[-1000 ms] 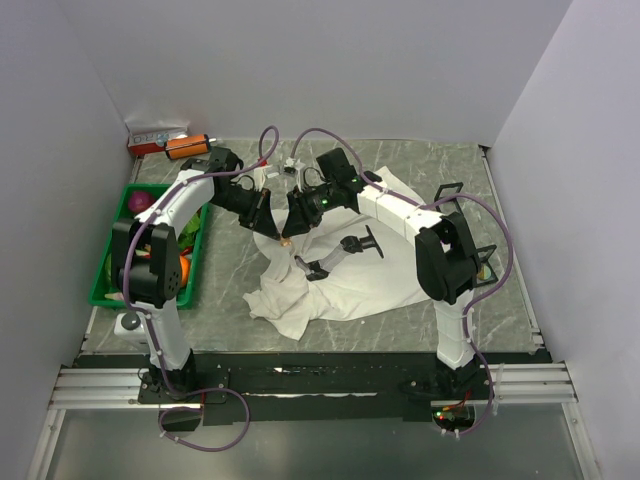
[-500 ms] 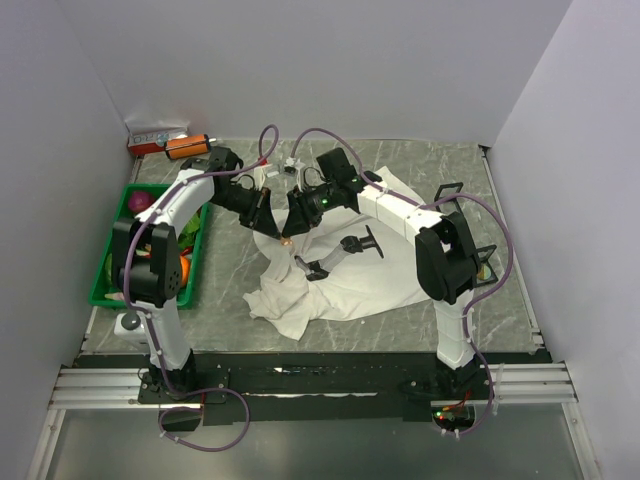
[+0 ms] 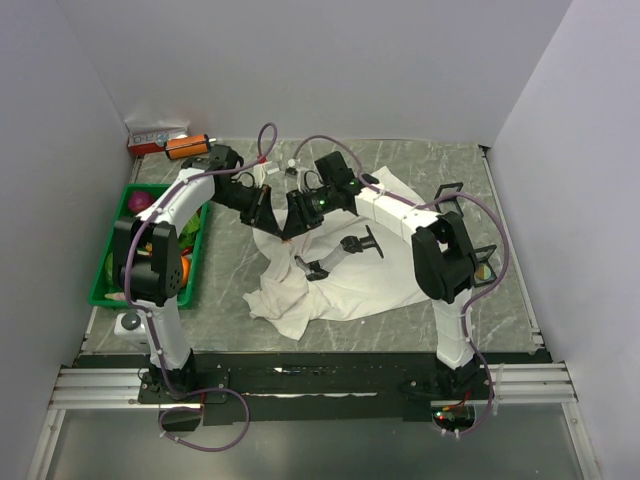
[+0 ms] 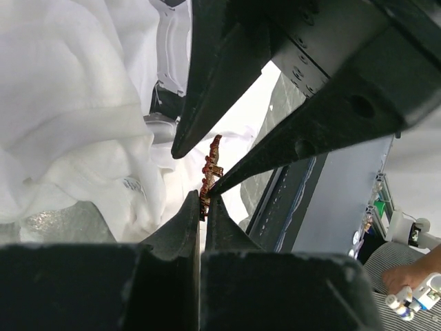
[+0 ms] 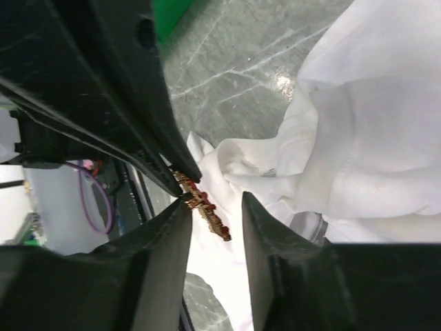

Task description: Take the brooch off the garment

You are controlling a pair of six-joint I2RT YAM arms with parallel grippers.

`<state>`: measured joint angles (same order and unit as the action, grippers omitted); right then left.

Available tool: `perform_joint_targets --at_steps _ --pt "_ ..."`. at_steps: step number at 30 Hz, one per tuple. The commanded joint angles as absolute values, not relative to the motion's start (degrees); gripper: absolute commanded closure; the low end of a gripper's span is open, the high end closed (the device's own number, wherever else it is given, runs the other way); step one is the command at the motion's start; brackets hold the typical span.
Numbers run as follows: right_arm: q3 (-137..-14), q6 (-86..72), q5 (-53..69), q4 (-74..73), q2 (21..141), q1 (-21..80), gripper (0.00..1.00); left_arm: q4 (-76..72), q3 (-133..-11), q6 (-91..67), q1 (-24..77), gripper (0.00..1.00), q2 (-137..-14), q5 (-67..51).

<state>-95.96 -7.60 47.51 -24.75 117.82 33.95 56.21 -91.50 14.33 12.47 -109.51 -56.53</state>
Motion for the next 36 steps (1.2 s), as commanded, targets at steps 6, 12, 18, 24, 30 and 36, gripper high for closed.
perform_joint_targets --at_steps 6,12,18,24,30,36 --pt "-90.44 -23.46 70.65 2.26 117.78 32.79 0.41 54.49 -91.4 13.09 16.26 0.99 -109.07 -65.65" --pt "-87.11 -32.25 77.6 15.88 116.46 30.5 0.36 56.42 -93.08 15.11 15.91 0.99 -110.74 -66.53" --pt "-86.66 -25.59 77.52 7.32 113.56 26.99 0.34 57.3 -93.43 16.26 14.86 0.99 -110.74 -67.06" --pt "-87.27 -13.99 75.94 -5.61 112.33 24.53 0.34 57.48 -92.81 16.79 14.15 0.99 -109.6 -66.89" --pt "-88.94 -7.13 74.19 -12.47 111.8 24.87 0.35 58.1 -92.11 17.49 14.06 0.99 -109.16 -67.5" --pt "-90.44 -2.37 72.33 -16.79 112.06 26.45 0.36 58.36 -92.64 17.75 13.98 0.99 -109.6 -68.03"
